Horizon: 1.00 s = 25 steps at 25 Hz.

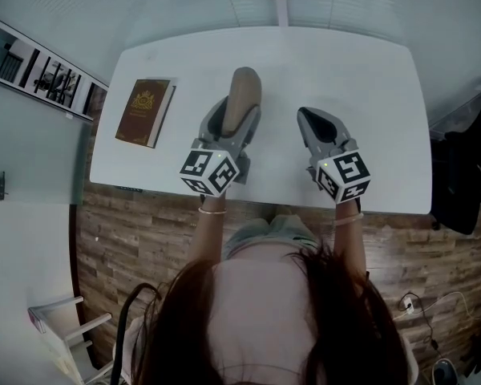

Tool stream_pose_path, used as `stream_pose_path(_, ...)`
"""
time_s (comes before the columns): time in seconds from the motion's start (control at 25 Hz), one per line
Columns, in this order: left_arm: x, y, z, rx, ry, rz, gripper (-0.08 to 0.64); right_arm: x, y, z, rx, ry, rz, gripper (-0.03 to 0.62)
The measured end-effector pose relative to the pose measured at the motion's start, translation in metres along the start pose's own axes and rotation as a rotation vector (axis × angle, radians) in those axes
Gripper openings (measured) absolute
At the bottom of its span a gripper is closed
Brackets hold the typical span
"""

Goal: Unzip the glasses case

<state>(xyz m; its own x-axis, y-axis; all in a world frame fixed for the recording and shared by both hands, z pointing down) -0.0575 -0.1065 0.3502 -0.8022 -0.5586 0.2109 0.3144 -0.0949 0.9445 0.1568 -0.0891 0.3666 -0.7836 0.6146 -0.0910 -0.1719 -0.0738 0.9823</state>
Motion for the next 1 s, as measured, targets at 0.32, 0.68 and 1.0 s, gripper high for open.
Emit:
stream_pose_path(0.32, -0.002, -0.008, 0.008, 0.014, 0.021, -0.067, 0.290, 0.013, -0.007, 0.003, -0.004, 0.053, 0.027, 0.003)
stream_pose_path(0.68, 0.008, -0.023, 0.040, 0.011, 0.021, -0.090, 0.290, 0.051, -0.015, 0.000, -0.002, 0.090, 0.057, 0.003)
stream_pose_path(1.0, 0.014, -0.037, 0.075, -0.008, 0.013, -0.106, 0.290, 0.092, -0.021, 0.003, -0.014, 0.097, 0.090, 0.003)
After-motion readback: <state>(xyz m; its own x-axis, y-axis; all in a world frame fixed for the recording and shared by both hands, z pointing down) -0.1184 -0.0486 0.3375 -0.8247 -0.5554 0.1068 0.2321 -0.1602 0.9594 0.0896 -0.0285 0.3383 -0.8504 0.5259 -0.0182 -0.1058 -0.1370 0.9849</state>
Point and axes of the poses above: the fingertips, and each gripper's own axes: z backward along the fingers, x to its left, y out of its underside, the point moved 8 cm from there along z, backward along the fingers, and after that the axes turned 12 degrees about -x, right-handed, at the moved point
